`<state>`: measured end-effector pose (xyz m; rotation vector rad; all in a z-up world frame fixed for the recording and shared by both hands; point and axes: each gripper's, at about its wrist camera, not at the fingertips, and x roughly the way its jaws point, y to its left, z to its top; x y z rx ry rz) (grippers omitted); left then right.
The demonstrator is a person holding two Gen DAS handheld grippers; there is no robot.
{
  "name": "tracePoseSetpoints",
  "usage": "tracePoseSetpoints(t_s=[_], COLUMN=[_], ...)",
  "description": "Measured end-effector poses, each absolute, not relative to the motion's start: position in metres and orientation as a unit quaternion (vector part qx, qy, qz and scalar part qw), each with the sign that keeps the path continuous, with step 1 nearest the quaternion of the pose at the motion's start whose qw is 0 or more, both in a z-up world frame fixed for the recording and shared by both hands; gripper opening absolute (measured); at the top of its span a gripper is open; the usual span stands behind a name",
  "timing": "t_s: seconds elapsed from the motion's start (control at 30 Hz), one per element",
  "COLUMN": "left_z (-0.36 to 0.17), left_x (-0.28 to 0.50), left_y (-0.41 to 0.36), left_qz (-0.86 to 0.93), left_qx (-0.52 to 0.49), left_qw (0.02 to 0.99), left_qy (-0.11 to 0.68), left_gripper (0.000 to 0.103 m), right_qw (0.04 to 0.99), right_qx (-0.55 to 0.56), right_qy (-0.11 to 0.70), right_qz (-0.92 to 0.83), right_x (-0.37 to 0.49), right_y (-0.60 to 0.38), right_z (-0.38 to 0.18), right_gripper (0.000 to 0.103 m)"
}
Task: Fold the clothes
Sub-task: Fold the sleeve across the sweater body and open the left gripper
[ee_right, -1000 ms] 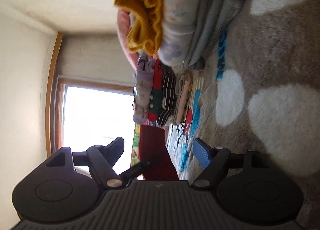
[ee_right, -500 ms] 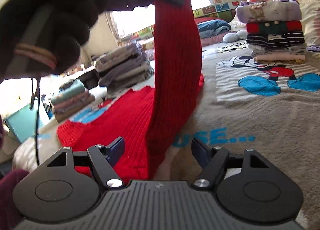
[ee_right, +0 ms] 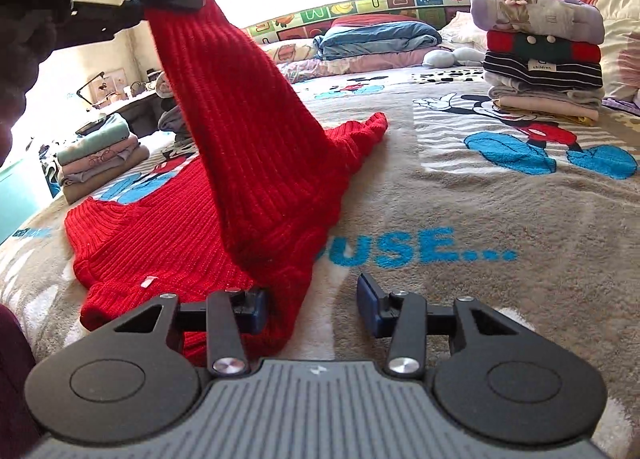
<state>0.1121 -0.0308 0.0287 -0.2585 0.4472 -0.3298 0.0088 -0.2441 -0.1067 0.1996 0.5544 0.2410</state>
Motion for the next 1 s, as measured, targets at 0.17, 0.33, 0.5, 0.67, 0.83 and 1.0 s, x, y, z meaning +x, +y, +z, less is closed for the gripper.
tracePoseSetpoints(t_s=[0.17,0.33,0.5,0.67,0.83,1.0], left_z=[-0.005,-0.034,-0.043,-0.053,-0.066,-0.07], left_x=[0.108,0.111,0.116,0.124,0.137,0.14], left_y=[0.015,0.042,0.055,0.06,0.062,0.061], left_qz=[-0.14,-0.126,-0.128,-0.122,-0.095,-0.103], left_qx=[-0.191,-0.206,-0.215,-0.215,-0.206,-0.207], left_qw=[0.945,0.935,0.932,0.926,0.924,0.92], left_qy=[0.226,0.259,0.261,0.284,0.309,0.317], left_gripper=[0.008,0.008,0.008,0.008,0.008,0.008], right_qw=[0.951,0.953,0.954,0.956,0.957,0.959], right_qx=[0.076,0.047,0.027,0.005,-0.009,-0.077], right_qy=[0.274,0.274,0.276,0.271,0.265,0.225], right_qz=[0.124,0.122,0.118,0.115,0.119,0.156], right_x=[0.003,-0.004,-0.009,-0.015,-0.024,-0.041], right_y=[-0.234,-0.229,-0.229,-0.225,-0.223,-0.2], right_z=[-0.106,-0.105,-0.104,-0.103,-0.097,-0.087], right_gripper=[0.046,0.047,0.052,0.053,0.054,0.055])
